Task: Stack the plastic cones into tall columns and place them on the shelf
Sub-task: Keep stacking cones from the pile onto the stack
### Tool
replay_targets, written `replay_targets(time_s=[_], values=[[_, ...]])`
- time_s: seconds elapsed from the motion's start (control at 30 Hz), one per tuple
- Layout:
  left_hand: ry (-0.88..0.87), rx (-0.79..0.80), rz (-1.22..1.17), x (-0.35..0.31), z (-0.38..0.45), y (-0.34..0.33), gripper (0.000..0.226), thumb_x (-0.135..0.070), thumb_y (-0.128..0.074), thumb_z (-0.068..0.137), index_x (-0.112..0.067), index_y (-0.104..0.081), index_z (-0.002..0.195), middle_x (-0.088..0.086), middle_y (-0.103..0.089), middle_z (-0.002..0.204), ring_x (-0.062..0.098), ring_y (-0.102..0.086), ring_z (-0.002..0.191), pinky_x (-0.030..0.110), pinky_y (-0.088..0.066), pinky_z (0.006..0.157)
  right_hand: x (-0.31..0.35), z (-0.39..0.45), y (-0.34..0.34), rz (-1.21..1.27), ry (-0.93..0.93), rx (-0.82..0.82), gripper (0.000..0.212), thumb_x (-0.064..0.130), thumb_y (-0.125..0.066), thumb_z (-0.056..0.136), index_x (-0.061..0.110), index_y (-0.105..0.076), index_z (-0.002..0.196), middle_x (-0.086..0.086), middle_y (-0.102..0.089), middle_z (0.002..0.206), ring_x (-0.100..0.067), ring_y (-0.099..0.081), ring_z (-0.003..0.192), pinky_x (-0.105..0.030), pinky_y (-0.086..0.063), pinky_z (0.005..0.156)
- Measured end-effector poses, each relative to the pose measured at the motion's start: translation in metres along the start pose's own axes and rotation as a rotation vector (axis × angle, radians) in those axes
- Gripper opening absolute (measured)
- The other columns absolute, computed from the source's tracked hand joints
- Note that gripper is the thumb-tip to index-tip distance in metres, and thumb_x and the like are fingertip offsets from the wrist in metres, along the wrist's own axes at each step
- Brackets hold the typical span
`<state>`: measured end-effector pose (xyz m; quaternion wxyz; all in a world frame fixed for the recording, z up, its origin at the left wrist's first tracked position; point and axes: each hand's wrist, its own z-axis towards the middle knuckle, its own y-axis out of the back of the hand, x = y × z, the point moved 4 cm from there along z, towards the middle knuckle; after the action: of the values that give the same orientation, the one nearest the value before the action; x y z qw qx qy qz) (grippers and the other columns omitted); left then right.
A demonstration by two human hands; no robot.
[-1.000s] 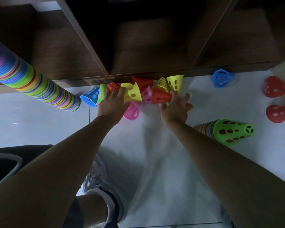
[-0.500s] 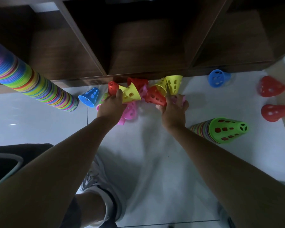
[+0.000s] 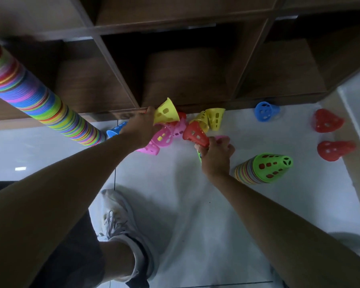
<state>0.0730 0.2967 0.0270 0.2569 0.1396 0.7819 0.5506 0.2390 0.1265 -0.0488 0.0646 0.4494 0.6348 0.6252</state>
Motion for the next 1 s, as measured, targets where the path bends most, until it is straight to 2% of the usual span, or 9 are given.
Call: replay_targets(time_s=[0.1,0.3,0.43,0.5,0.57,0.63,0.8,0.87,1.0], values=[[-0.047,0.029,0.057,-0.011,-0.002,0.030,0.055,-0.031,-0.061,0.100,-0.004,-0.036,0.141,0.028,-0.066,0.104,0.045,-0.066,0.088,0.042,-0.050,0.069,0.011,-0.007,0.008,0.075,-0.014,-0.009,0.040,0.041,-0.056,0.099,0.012,-0.058,0.127,-0.024,-0.038,0.141,-0.046,-0.038,0.124,-0.047,-0.036,0.104],[-0.072,0.080,0.119,-0.038,-0.016,0.114,0.040,-0.034,-0.057,0.101,-0.006,-0.042,0.126,0.006,-0.053,0.081,0.020,-0.052,0.065,0.032,-0.040,0.059,0.039,-0.020,0.049,0.263,0.015,-0.023,0.043,0.049,-0.058,0.097,0.015,-0.061,0.122,-0.014,-0.037,0.140,-0.039,-0.035,0.125,-0.040,-0.034,0.104],[-0.103,0.115,0.109,-0.052,-0.036,0.161,0.033,-0.041,-0.057,0.100,-0.014,-0.041,0.110,0.003,-0.054,0.075,0.016,-0.053,0.063,0.029,-0.034,0.050,0.055,-0.030,0.090,0.348,0.052,-0.055,0.043,0.052,-0.056,0.096,0.017,-0.061,0.121,-0.013,-0.038,0.137,-0.037,-0.037,0.124,-0.031,-0.029,0.098],[-0.116,0.097,0.102,-0.060,-0.048,0.180,0.032,-0.042,-0.058,0.100,-0.016,-0.040,0.107,0.002,-0.055,0.075,0.015,-0.053,0.063,0.029,-0.034,0.051,0.062,-0.036,0.112,0.402,0.082,-0.083,0.045,0.056,-0.055,0.095,0.021,-0.060,0.122,-0.007,-0.037,0.134,-0.034,-0.036,0.123,-0.034,-0.038,0.101],[-0.124,0.080,0.089,-0.070,-0.056,0.196,0.033,-0.043,-0.059,0.099,-0.016,-0.041,0.104,0.001,-0.055,0.076,0.015,-0.053,0.064,0.029,-0.034,0.051,0.069,-0.044,0.139,0.453,0.109,-0.110,0.051,0.068,-0.054,0.089,0.028,-0.060,0.120,0.002,-0.035,0.126,-0.032,-0.039,0.121,-0.048,-0.055,0.092],[-0.131,0.071,0.090,-0.082,-0.063,0.208,0.035,-0.046,-0.058,0.098,-0.015,-0.045,0.103,0.002,-0.058,0.080,0.016,-0.055,0.066,0.030,-0.036,0.053,0.076,-0.053,0.171,0.474,0.152,-0.166,0.051,0.076,-0.050,0.081,0.035,-0.058,0.111,0.008,-0.033,0.120,-0.031,-0.046,0.118,-0.051,-0.057,0.086],[-0.120,0.044,0.150,-0.115,-0.078,0.231,0.032,-0.047,-0.054,0.101,-0.016,-0.048,0.100,0.002,-0.059,0.085,0.015,-0.057,0.067,0.028,-0.038,0.054,0.079,-0.071,0.267,0.349,0.295,-0.208,0.024,0.055,-0.057,0.095,0.038,-0.051,0.110,0.006,-0.034,0.121,-0.017,-0.036,0.115,-0.027,-0.032,0.096],[-0.136,0.024,0.140,-0.129,-0.082,0.232,0.030,-0.044,-0.053,0.102,-0.014,-0.051,0.107,0.000,-0.056,0.081,0.012,-0.053,0.064,0.025,-0.036,0.054,0.068,-0.073,0.306,0.239,0.293,-0.230,0.032,0.054,-0.057,0.094,0.033,-0.057,0.118,0.006,-0.032,0.121,-0.018,-0.034,0.114,-0.023,-0.025,0.096],[-0.193,-0.023,0.107,-0.165,-0.093,0.228,0.032,-0.042,-0.052,0.102,-0.012,-0.048,0.114,-0.004,-0.047,0.078,0.008,-0.043,0.062,0.022,-0.030,0.052,0.038,-0.084,0.363,0.082,0.266,-0.226,0.041,0.055,-0.060,0.089,0.026,-0.065,0.118,0.000,-0.039,0.120,-0.024,-0.040,0.121,-0.024,-0.030,0.105]])
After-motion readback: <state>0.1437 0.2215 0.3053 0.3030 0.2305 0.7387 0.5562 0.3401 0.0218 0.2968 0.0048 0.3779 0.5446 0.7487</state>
